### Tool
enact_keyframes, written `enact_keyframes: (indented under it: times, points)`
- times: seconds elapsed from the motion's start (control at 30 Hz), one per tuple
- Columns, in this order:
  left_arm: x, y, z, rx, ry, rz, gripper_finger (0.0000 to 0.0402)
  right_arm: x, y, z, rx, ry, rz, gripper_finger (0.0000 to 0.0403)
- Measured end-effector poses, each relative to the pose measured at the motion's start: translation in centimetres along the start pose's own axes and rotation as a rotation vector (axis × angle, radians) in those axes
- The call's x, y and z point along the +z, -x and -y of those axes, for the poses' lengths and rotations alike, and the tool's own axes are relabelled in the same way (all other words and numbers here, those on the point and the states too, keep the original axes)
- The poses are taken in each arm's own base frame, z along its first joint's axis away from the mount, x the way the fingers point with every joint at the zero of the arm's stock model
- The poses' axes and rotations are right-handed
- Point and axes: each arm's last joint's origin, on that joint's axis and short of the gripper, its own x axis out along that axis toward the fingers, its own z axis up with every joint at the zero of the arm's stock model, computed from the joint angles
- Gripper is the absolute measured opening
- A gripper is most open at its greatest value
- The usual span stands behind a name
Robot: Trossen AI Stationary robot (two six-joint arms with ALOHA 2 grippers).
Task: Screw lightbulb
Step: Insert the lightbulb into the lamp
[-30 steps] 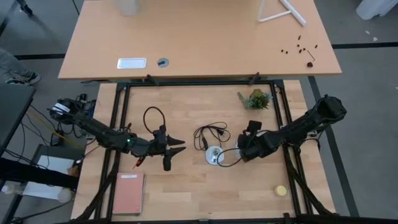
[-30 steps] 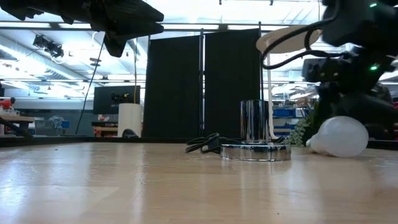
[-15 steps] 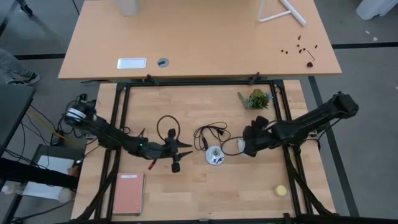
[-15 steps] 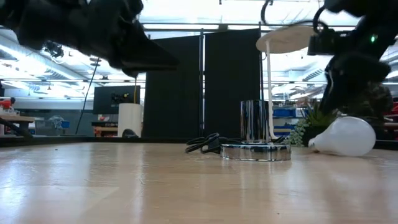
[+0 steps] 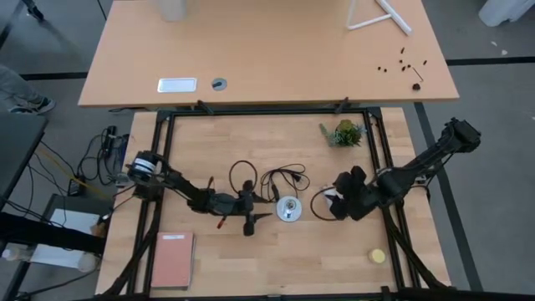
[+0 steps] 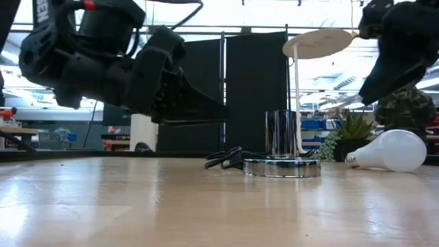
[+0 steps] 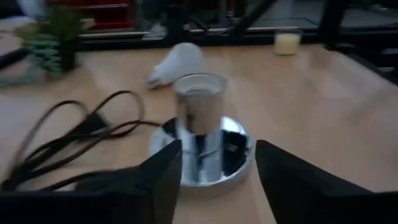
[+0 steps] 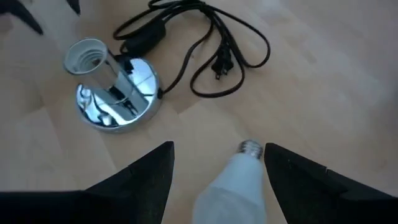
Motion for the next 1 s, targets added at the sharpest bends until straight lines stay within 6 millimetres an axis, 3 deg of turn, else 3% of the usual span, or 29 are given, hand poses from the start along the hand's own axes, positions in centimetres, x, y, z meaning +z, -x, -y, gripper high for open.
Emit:
enact_keyframes:
  times: [0.17, 0.37, 0.67, 1.0]
  points:
    - [0.2, -2.0, -0.2, -0.012, -0.037, 0.016, 0.0244, -0.8, 0.3, -0.2, -0.023, -0.024, 0.029, 0.0259]
    - [-0.5, -3.9, -1.2, 0.005, -0.039, -0.050, 0.0255, -1.2, 0.6, -0.4, -0.029, -0.061, 0.066, 0.0264]
    - [-0.1, -4.7, -2.9, -0.075, 0.007, -0.029, 0.0256, -1.9, 0.1, 0.1, -0.056, -0.067, 0.087, 0.0266]
    - [-1.3, -5.5, -2.6, -0.110, 0.037, -0.004, 0.0255, -4.3, -1.7, 1.2, -0.053, -0.091, 0.154, 0.0265]
